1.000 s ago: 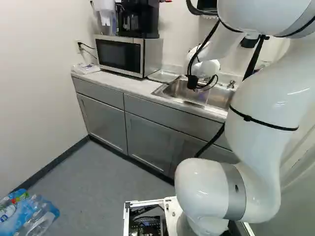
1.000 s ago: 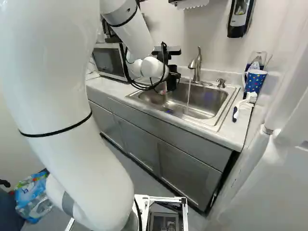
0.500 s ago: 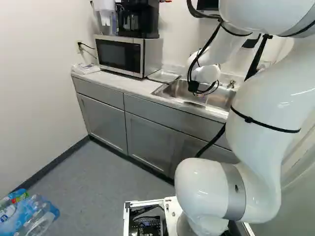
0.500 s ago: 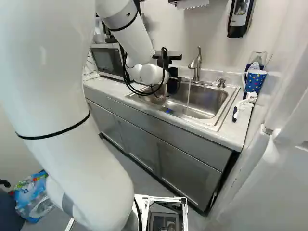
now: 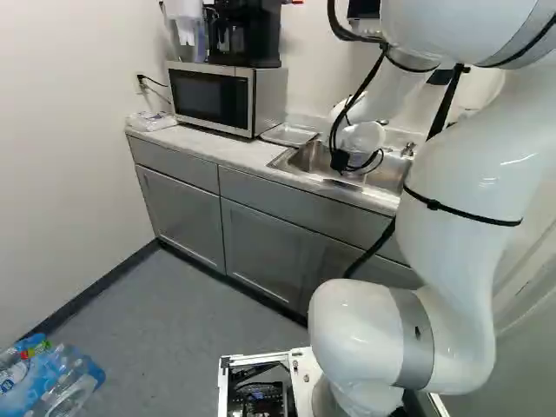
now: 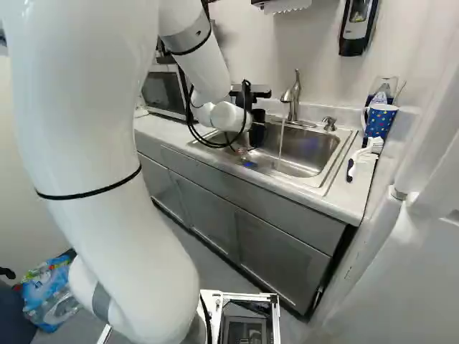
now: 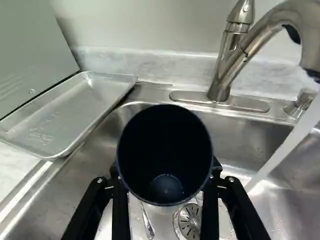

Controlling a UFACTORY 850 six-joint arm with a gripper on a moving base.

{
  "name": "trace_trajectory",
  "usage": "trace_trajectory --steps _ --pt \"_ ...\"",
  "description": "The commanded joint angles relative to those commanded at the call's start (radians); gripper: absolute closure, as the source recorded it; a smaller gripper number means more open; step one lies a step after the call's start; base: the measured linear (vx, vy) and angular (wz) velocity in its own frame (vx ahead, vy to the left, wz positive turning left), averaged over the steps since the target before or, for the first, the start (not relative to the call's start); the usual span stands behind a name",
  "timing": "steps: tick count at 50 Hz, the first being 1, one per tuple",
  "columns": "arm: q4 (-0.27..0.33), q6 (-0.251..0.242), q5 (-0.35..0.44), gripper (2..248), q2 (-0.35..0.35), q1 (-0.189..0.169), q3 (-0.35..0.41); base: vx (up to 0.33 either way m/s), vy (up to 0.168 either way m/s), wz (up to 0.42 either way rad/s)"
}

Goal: Rinse the cup and place it in the tray

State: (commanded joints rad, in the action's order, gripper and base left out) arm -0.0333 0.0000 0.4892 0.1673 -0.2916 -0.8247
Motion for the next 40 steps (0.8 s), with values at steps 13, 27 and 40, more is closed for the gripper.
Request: trace_trajectory --steps 13,27,40 --pt "0.0 0.0 0.0 125 0.001 -0.014 -0.001 0.0 0.0 0.0" --pt "0.0 0.0 0.0 125 0.0 -0.051 -0.001 0.0 0.0 0.0" --pt "0.0 0.0 0.0 125 0.002 -0.088 -0.003 0.0 0.0 0.0"
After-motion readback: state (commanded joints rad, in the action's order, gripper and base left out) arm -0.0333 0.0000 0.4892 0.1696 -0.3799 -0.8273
